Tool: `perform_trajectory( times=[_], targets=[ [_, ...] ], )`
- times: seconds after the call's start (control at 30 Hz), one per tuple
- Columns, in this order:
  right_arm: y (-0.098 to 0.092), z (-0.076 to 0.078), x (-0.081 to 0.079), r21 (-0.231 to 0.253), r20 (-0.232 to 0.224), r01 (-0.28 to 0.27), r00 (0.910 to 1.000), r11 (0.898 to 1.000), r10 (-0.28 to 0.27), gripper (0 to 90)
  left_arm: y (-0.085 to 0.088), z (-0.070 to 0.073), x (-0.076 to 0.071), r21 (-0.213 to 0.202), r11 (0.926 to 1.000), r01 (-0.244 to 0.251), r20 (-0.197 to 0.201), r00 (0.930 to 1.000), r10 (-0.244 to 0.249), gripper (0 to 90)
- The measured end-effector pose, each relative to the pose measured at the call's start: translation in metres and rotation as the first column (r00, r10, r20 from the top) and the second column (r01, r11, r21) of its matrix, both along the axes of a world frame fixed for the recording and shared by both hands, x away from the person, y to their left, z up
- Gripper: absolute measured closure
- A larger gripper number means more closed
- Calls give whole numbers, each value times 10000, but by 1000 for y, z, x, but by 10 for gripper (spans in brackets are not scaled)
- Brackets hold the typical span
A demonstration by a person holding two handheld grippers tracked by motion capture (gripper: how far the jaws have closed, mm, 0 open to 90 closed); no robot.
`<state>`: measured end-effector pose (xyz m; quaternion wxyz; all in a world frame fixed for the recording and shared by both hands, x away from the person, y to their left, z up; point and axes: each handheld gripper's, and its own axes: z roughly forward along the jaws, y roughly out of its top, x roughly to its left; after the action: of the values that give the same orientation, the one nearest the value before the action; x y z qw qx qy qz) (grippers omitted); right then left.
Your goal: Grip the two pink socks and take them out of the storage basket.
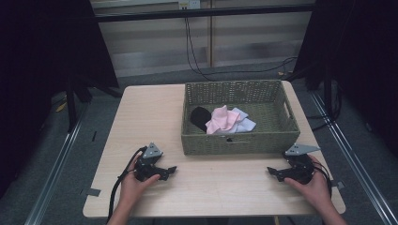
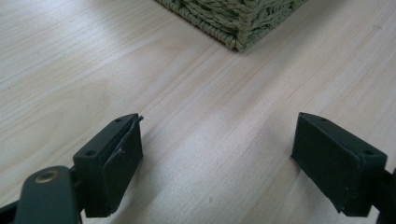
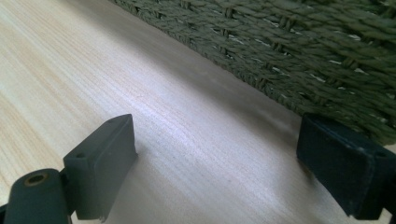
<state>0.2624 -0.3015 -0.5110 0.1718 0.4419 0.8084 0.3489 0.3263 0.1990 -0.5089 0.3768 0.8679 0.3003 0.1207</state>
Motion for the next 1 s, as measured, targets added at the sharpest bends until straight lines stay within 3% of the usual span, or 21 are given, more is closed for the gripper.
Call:
perform_trajectory(
  times=[0.23,0.3,0.57,0.7,0.8,0.83,1.0],
  targets=[
    [3,4,1,-80,-344,-6,9994,10000,3,142,0,0,0,27,10000,-7,-3,10000,7,156],
    [5,8,1,-73,-639,-69,9979,9999,64,152,0,0,0,26,10000,16,-1,10000,-16,156],
    [7,28,-4,-118,-1050,-585,9928,9982,570,194,0,0,0,29,10000,-11,-3,10000,11,156],
    [12,47,-4,-271,-1415,-1100,9843,9936,1051,210,0,0,0,24,10000,-2,8,10000,2,156],
    [15,56,-3,-364,-1417,-1300,9822,9908,1236,211,0,0,0,25,10000,-12,-8,10000,12,156],
    [18,65,-1,-343,-1496,-1513,9781,9879,1446,211,0,0,0,22,10000,-10,-5,10000,10,156],
    [26,87,6,-657,-1419,-1840,9746,9807,1734,212,0,0,0,38,10000,-2,-8,10000,2,156]
  ],
)
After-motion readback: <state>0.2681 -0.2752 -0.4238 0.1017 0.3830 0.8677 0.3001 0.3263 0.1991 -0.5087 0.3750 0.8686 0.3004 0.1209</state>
